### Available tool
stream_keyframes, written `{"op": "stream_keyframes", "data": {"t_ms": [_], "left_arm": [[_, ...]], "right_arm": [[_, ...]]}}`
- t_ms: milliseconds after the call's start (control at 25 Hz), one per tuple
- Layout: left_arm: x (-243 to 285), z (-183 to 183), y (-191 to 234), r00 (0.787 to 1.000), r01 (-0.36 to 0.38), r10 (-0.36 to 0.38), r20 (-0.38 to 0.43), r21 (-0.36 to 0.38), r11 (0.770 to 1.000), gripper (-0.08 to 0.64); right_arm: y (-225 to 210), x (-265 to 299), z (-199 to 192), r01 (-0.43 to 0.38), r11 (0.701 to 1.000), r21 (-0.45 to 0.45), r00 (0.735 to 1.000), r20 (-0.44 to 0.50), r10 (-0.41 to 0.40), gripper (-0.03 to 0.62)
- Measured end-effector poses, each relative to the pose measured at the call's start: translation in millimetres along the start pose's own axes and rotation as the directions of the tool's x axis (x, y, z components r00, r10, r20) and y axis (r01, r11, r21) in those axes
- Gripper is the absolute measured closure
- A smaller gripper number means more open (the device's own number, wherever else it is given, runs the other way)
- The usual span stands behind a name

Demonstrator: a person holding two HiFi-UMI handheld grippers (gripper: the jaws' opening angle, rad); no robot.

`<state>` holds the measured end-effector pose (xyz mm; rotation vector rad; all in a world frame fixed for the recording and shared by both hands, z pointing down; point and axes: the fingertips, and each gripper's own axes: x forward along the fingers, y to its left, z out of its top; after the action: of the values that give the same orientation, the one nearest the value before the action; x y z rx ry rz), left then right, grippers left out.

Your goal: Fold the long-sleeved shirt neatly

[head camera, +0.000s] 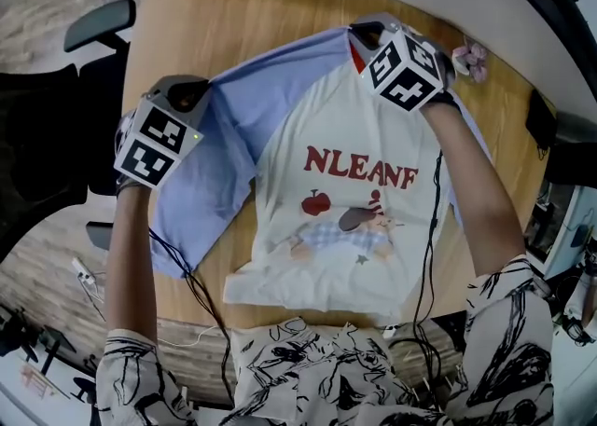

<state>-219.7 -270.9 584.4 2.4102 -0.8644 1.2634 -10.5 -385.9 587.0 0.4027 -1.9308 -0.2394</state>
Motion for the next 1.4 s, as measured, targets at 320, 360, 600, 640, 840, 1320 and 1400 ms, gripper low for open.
{"op": "stream_keyframes", "data": {"t_ms": [320, 360, 600, 640, 840, 1320, 1400], "left_arm": [[-21.7, -1.6, 27.9, 0.99, -0.121, 0.128, 0.062, -0.113, 0.986, 0.296], [-31.1, -3.1, 31.0, 0.985, -0.144, 0.154, 0.072, -0.129, 0.981, 0.288], [-93.8, -25.0, 19.6, 0.977, -0.157, 0.188, 0.099, -0.263, 0.952, 0.262], [-107.9, -29.5, 16.4, 0.974, -0.16, 0.199, 0.109, -0.292, 0.943, 0.262], [-189.2, -62.1, -23.2, 0.944, -0.285, 0.32, 0.082, -0.284, 0.915, 0.262], [-312.9, -175.3, -141.4, 0.856, -0.473, 0.517, 0.014, -0.38, 0.795, 0.264], [-320.6, -187.9, -150.3, 0.871, -0.452, 0.49, 0.021, -0.355, 0.818, 0.264]], "right_arm": [[-24.7, -21.1, -3.2, -0.024, 0.921, 0.39, 0.988, 0.148, -0.037, 0.36], [-29.6, -32.2, -1.6, -0.027, 0.902, 0.431, 0.983, 0.175, -0.054, 0.36], [-11.7, -95.7, 18.7, -0.048, 0.906, 0.421, 0.966, 0.249, -0.065, 0.35], [-0.9, -104.5, 27.5, -0.066, 0.911, 0.408, 0.962, 0.268, -0.05, 0.348], [69.5, -147.1, 102.1, -0.18, 0.946, 0.269, 0.911, 0.408, 0.057, 0.348], [325.0, -207.2, 251.3, -0.556, 0.829, 0.057, 0.696, 0.577, 0.427, 0.318], [378.7, -204.5, 269.0, -0.597, 0.799, 0.073, 0.683, 0.569, 0.458, 0.312]]}}
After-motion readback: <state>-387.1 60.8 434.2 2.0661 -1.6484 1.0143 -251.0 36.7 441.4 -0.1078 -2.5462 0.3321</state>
